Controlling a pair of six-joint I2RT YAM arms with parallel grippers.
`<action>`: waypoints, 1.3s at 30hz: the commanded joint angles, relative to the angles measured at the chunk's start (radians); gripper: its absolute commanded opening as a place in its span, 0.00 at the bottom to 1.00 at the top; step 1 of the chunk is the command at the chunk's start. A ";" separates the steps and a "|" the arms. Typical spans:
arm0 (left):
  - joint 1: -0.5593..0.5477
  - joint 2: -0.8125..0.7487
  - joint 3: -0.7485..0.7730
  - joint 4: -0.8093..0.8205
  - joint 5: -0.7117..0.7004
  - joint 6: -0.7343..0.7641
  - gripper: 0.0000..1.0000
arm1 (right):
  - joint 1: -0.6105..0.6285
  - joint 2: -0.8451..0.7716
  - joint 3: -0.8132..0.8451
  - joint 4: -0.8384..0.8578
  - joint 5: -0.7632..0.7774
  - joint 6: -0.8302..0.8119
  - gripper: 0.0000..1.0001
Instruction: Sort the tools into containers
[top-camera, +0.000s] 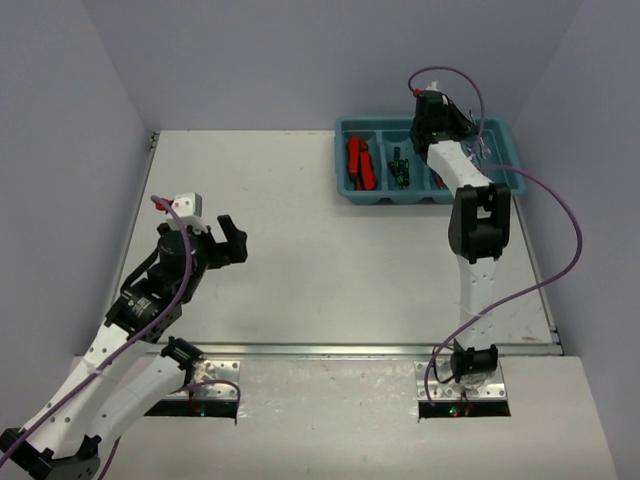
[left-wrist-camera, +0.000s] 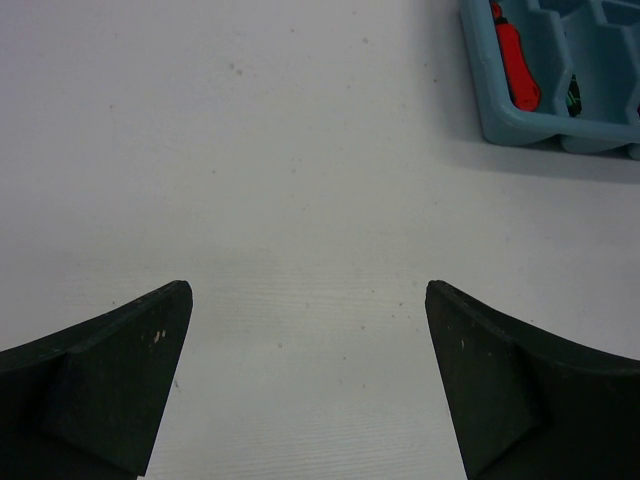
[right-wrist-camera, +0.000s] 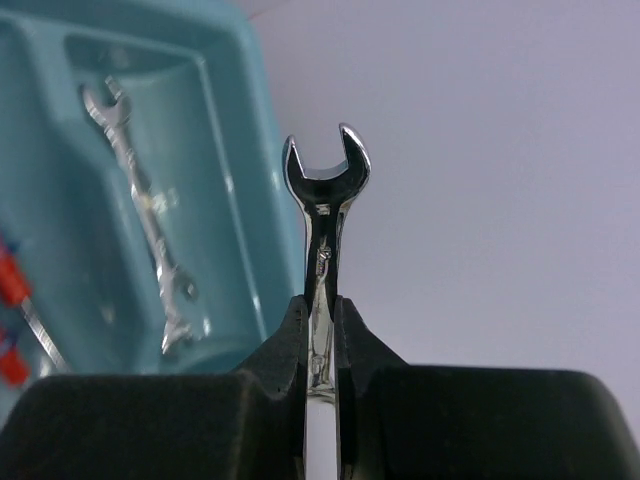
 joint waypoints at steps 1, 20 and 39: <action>-0.011 -0.004 0.007 0.050 0.033 0.019 1.00 | -0.001 0.080 0.075 0.521 0.137 -0.390 0.00; -0.027 0.020 0.003 0.052 0.038 0.022 1.00 | -0.062 0.176 0.178 0.149 0.051 -0.053 0.77; 0.087 0.044 0.042 -0.012 -0.234 -0.057 1.00 | 0.216 -1.073 -0.784 -0.348 -0.763 0.792 0.99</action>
